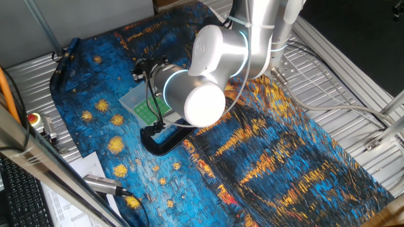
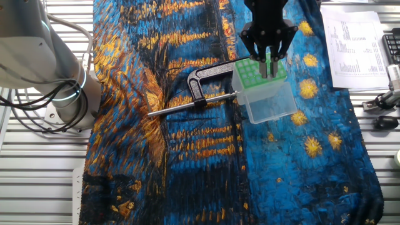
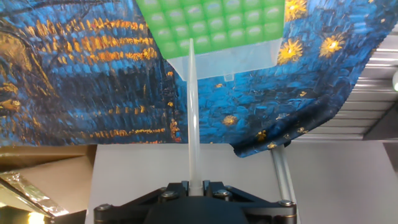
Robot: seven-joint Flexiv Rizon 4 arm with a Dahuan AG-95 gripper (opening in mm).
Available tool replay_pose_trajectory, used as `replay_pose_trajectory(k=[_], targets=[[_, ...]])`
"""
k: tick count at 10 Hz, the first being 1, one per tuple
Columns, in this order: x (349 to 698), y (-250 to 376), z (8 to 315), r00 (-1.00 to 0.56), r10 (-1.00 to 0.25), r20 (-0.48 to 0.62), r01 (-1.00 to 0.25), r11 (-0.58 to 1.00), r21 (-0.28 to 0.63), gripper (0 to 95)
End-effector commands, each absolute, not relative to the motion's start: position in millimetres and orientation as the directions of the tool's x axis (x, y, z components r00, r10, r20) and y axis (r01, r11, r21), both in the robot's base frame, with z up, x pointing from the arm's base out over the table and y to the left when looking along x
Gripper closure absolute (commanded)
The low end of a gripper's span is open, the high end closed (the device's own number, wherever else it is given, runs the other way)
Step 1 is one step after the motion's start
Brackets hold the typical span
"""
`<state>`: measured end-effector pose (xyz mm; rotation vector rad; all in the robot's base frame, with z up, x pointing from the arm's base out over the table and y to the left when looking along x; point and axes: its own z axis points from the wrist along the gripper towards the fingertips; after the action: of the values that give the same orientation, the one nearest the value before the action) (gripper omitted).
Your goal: Insert a large pipette tip into the holder for large pipette tips
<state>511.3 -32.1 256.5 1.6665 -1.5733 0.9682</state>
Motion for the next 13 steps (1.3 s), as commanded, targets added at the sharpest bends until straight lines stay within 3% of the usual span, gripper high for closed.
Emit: replay_pose_trajectory(k=[1, 13], targets=[[510.4, -32.5, 255.8, 0.011, -0.525, 0.851, -0.996, -0.078, -0.036, 95.0], [507.1, -18.7, 246.3, 0.03, -0.498, 0.867, -0.997, -0.08, -0.011, 95.0]])
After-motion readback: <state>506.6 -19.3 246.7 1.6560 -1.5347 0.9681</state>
